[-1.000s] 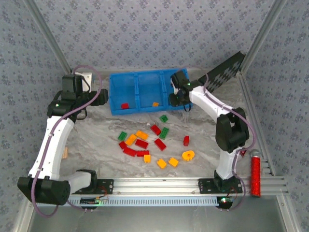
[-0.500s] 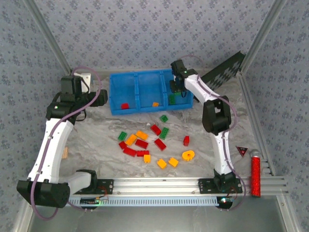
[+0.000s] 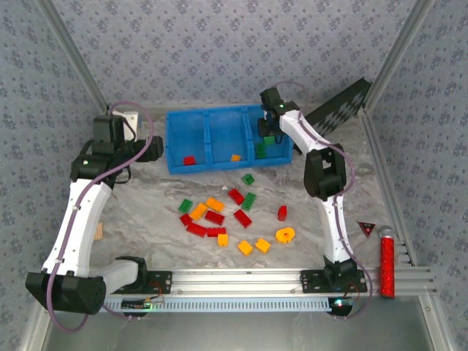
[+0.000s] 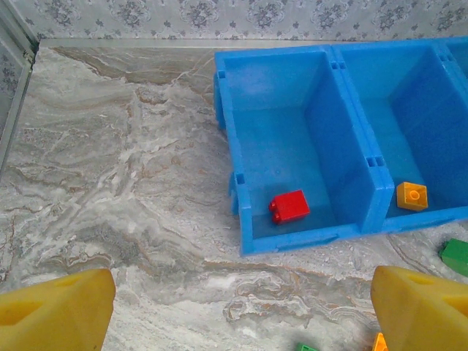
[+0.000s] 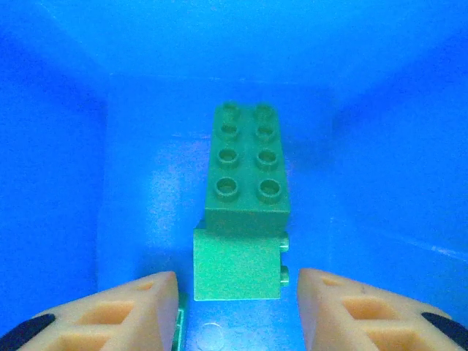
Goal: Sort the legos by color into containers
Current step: Place the lego in the container, then pick up the lego from the center of the table.
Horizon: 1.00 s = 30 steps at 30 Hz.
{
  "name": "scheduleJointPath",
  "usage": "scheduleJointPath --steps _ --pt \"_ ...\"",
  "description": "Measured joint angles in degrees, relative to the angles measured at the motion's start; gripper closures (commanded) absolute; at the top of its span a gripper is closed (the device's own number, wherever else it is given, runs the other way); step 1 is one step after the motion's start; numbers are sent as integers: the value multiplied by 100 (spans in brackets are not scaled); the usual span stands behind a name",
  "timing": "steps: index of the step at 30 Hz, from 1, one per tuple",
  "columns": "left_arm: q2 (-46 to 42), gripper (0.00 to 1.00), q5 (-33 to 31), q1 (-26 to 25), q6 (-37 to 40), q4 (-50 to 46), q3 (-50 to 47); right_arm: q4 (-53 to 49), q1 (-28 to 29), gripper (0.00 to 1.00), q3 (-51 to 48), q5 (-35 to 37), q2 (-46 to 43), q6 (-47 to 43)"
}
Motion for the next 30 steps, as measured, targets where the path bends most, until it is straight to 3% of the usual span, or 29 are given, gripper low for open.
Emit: scheduleJointPath --steps 7,17,21,25,30 --pt "0 9 9 -2 -2 2 0 -240 164 49 -562 11 -664 55" --pt "-127 9 118 -2 -37 7 -85 -450 623 32 -4072 9 -4247 1145" --pt "-133 9 201 -105 -94 2 -157 -553 841 27 -5331 -59 -5263 1731" --pt "-122 9 190 -470 -138 -22 -162 -761 1174 26 -6290 -70 -6096 2332" --pt "22 9 -144 -1628 -435 -33 -247 -1176 1204 25 -7031 76 -7549 3145"
